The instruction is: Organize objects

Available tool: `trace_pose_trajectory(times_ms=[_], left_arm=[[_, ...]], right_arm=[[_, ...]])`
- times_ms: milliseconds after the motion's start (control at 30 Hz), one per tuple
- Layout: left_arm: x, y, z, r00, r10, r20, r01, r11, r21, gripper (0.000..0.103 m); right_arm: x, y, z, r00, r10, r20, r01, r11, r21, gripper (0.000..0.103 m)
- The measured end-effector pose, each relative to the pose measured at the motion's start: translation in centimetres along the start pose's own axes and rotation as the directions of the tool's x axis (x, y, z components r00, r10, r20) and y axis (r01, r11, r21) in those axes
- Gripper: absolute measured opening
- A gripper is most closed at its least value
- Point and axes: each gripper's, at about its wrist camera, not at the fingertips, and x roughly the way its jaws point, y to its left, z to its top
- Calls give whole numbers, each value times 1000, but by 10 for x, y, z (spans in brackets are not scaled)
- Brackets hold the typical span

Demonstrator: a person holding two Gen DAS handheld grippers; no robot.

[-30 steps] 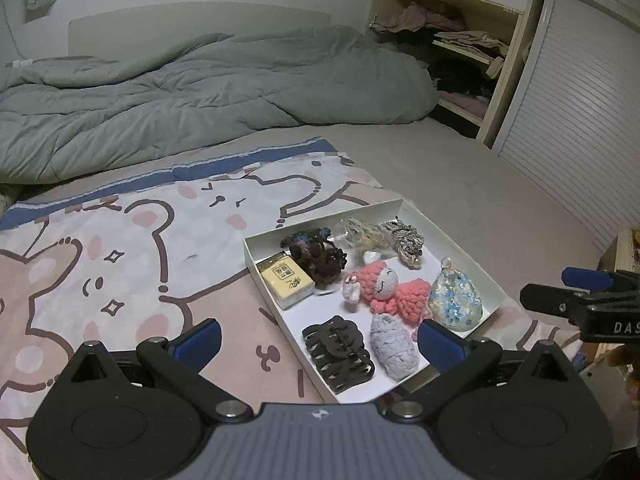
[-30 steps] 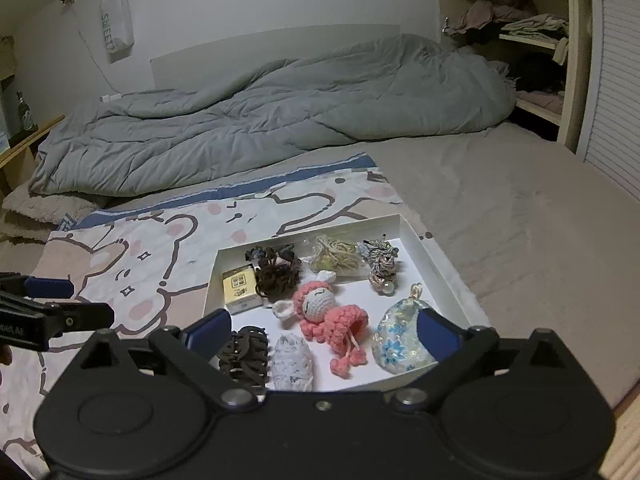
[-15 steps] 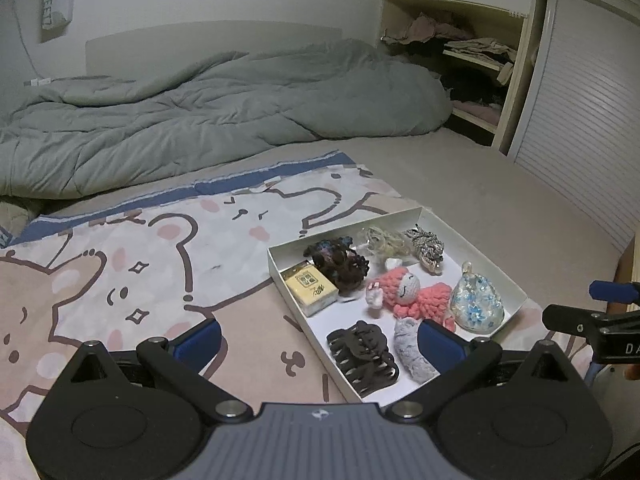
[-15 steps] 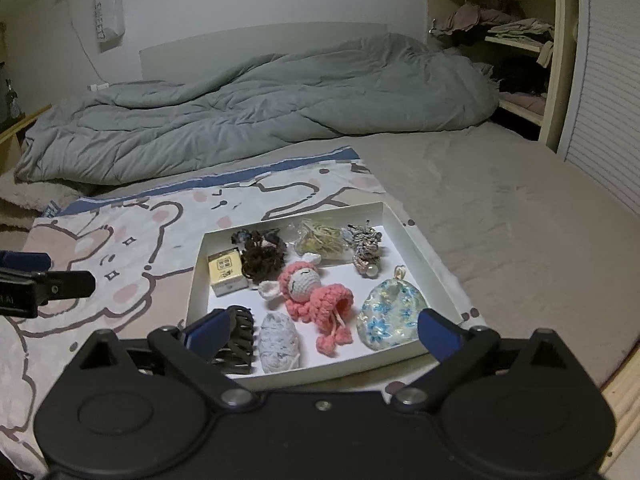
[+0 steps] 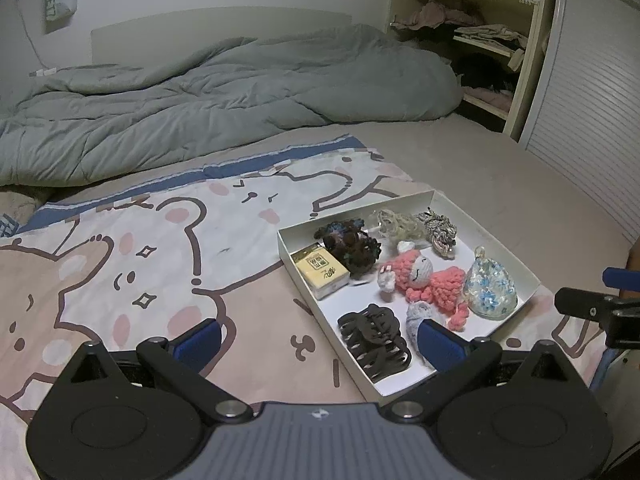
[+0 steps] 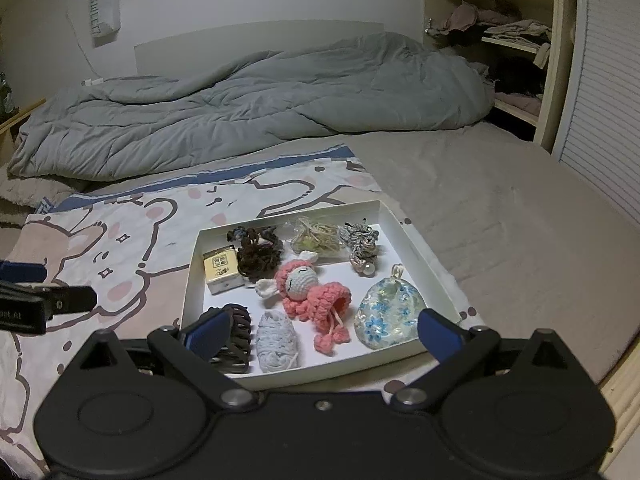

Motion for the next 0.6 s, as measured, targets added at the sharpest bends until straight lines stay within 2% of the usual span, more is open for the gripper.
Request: trace_pose_trajectory(times_ms=[600], left_arm=[[1, 1, 0, 1000, 25, 2, -25, 1000, -1, 103]], right_arm=[[1, 2, 0, 1000, -2, -8, 2, 1000, -1, 101]])
